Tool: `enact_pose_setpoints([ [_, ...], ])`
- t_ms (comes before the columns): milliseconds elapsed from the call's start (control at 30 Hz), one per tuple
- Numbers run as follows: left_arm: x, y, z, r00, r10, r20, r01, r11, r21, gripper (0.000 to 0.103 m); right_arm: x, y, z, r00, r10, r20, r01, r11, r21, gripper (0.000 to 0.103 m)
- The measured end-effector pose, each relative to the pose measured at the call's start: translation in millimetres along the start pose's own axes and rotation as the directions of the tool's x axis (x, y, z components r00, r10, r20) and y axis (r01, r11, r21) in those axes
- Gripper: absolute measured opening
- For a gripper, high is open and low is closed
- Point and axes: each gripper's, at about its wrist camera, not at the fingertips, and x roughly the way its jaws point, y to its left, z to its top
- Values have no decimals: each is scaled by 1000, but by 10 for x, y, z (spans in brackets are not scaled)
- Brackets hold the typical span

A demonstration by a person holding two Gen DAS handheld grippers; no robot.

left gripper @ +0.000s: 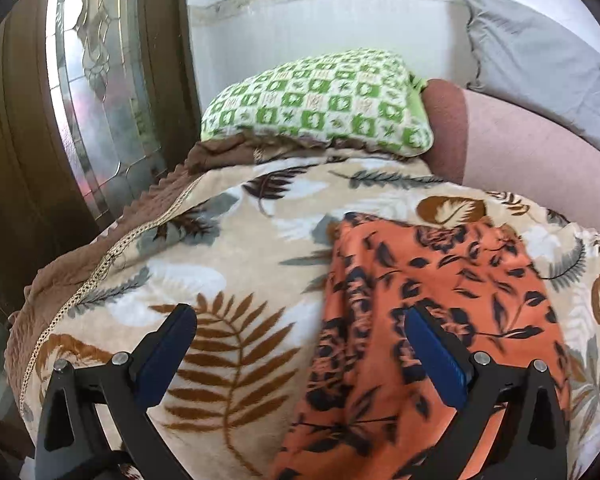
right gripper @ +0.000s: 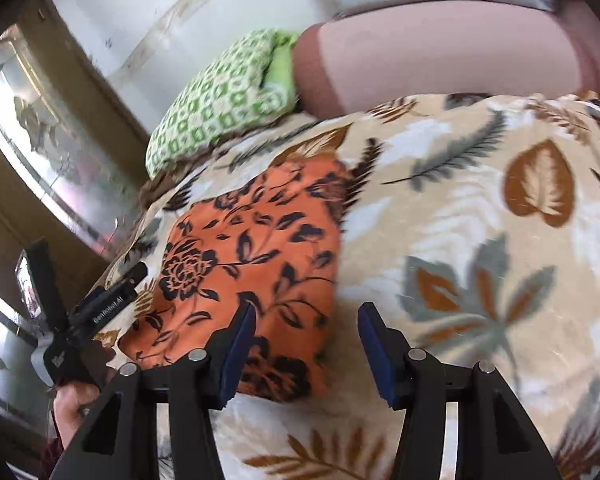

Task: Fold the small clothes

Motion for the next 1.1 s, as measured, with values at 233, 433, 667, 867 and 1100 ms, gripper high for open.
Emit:
enact_pose_setpoints([
  [233,-40,-252,-60,999,22,31,-25,996,89,103,130,-24,12,995,97,-18,-97,995,9,57],
  [433,-28,-333,-104,998,43,40,-48,990,136,103,223,50,39,993,115,-22,-116,993,-15,57],
  [667,-51,-353,-122,999,30,38,-36,988,148,103,274,102,12,992,125,-25,-126,992,-26,57],
  [867,-68,-321,-116,999,18,35,-22,990,141,103,333,168,-19,991,133,-15,-134,990,-34,57],
  [1100,-48,-293,-109,1000,7,21,-9,992,126,103,443,274,-46,985,170,5,-169,984,-59,57],
])
